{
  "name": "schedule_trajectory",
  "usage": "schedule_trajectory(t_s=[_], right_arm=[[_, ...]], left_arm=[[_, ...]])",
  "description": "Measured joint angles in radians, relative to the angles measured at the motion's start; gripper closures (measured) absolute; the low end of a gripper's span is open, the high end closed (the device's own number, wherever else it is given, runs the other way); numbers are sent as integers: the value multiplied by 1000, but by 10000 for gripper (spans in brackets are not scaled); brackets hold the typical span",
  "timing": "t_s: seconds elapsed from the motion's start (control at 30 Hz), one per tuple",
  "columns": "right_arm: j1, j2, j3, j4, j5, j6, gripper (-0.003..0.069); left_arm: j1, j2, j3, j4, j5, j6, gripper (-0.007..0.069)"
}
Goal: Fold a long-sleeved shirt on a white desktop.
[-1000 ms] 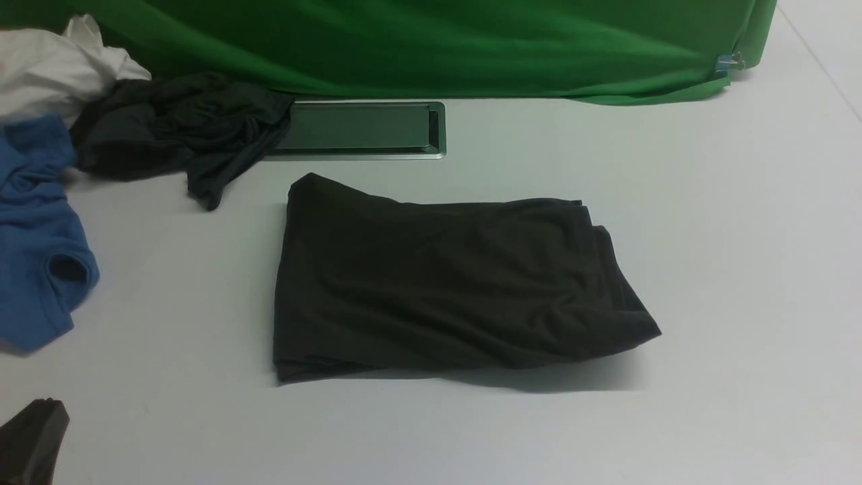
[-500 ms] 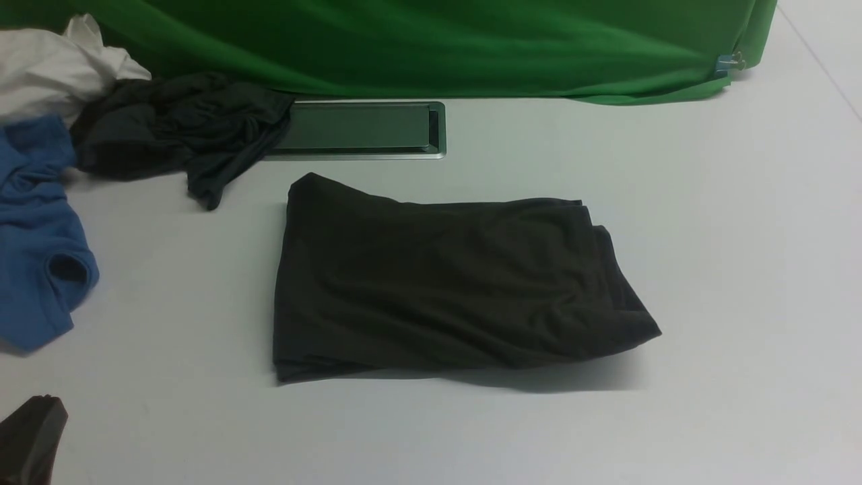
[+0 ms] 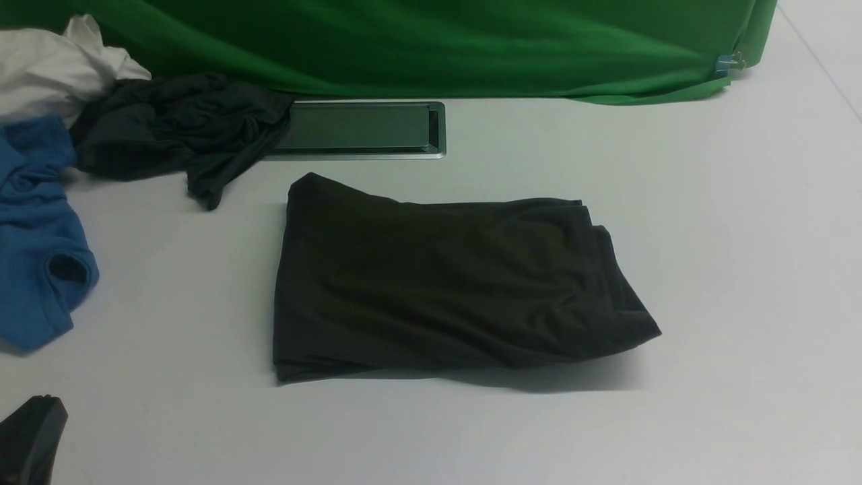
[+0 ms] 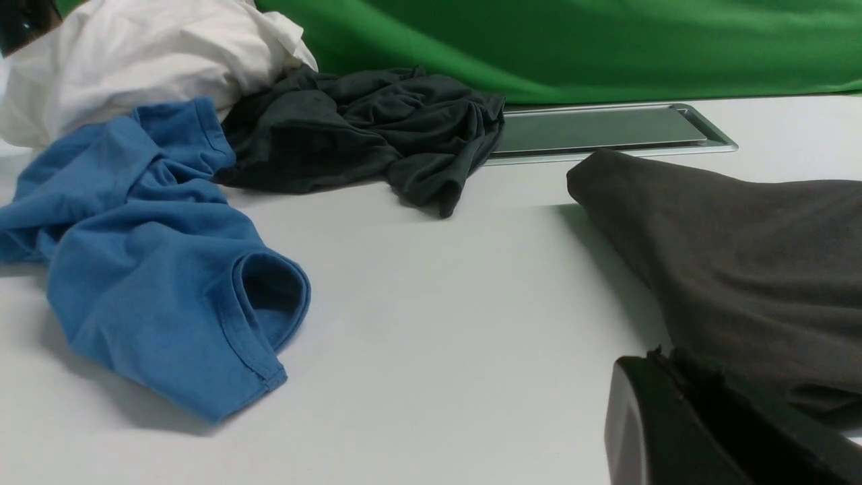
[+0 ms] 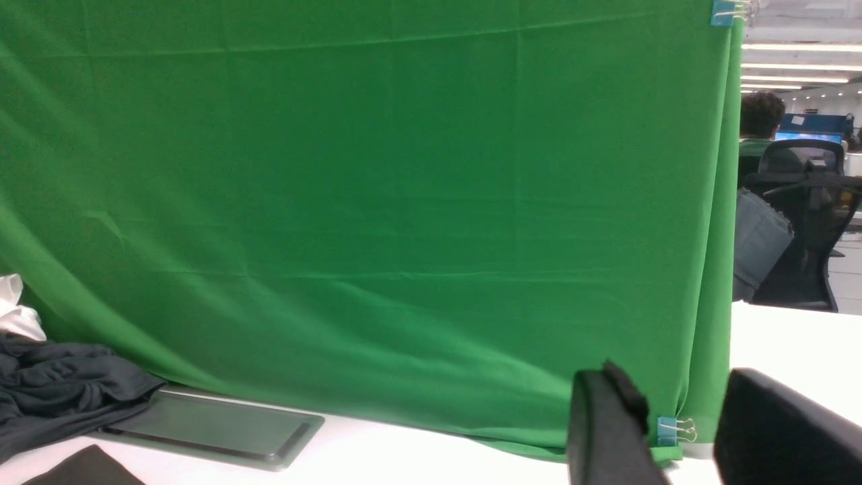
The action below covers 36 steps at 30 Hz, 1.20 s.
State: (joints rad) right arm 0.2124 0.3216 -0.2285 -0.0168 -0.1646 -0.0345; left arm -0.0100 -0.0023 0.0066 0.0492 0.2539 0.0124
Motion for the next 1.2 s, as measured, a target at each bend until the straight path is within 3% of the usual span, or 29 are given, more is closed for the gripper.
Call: schedule_trajectory(t_s=[0.27,0.3,0.47,0.53,0.63,0.97,1.2], right_arm=[[-2,-54,0,0,0,-10,421],[-10,-82,0,0,4,-57,421],[-82,-169,0,0,147,-130,421],[-146,-214,12,-11,304,-98,421],[-178,-260,56,-37,377,-55,419],[-184,-320,236,-87,419,134,420],[-184,-323,238,-88,409,154,420]], left_arm=[[0,0,0,0,0,0,608],[0,0,0,0,0,0,608],[0,0,0,1,0,0,608],[0,0,0,1,0,0,608],[0,0,0,1,0,0,608],[0,0,0,3,-1,0,608],[0,0,0,4,-1,0,608]])
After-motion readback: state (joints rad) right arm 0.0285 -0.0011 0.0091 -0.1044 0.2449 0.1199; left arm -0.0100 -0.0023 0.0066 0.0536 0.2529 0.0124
